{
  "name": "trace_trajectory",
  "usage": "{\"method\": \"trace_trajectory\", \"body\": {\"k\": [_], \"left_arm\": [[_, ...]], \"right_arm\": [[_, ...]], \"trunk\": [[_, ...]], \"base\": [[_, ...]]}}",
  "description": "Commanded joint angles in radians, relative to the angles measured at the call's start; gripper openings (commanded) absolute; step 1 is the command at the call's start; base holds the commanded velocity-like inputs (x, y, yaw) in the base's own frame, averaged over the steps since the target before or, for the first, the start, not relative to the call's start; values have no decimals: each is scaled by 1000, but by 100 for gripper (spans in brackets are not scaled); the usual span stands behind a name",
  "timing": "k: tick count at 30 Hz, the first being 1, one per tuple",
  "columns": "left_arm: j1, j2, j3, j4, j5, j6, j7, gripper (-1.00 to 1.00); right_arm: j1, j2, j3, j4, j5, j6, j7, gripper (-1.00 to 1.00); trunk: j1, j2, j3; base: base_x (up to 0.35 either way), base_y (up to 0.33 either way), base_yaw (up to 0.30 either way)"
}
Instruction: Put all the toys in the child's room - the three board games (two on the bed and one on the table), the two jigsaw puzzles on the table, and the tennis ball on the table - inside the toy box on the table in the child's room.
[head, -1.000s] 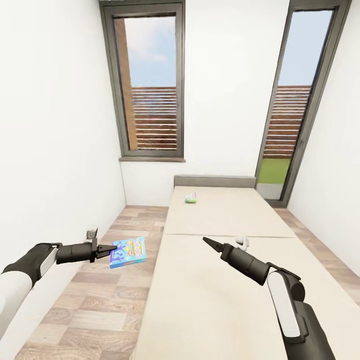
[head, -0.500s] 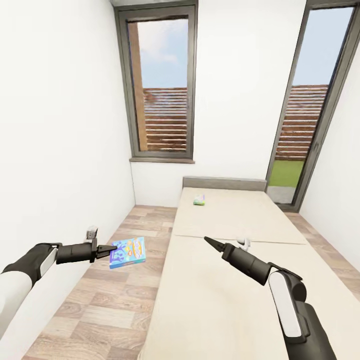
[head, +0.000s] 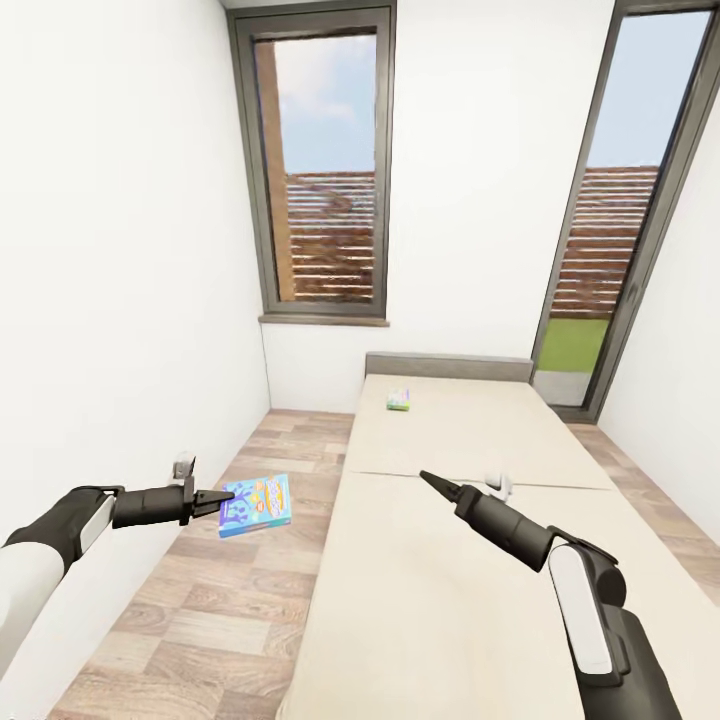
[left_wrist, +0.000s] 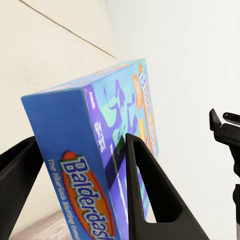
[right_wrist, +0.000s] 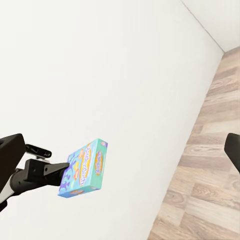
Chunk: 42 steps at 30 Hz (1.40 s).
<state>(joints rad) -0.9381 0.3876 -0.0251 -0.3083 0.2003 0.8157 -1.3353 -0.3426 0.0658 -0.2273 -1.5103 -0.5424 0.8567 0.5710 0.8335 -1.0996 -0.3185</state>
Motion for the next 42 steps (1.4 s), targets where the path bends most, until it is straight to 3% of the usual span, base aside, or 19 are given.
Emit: {"method": "trace_trajectory", "body": {"k": [1, 12, 42], "left_arm": [[-1, 0, -3, 0, 4, 10, -2, -100], [-1, 1, -4, 0, 4, 10, -2, -100], [-1, 1, -4, 0, 4, 8, -2, -100]], "right_arm": [[-1, 1, -3, 0, 1, 6, 4, 100], [-1, 3, -3, -1, 2, -3, 3, 100], [-1, 3, -3, 1, 2, -7, 2, 100]], "trunk": [[-4, 6, 0], [-46, 83, 22], [-161, 293, 115]], "base": [[0, 0, 0], [0, 0, 0], [0, 0, 0]]}}
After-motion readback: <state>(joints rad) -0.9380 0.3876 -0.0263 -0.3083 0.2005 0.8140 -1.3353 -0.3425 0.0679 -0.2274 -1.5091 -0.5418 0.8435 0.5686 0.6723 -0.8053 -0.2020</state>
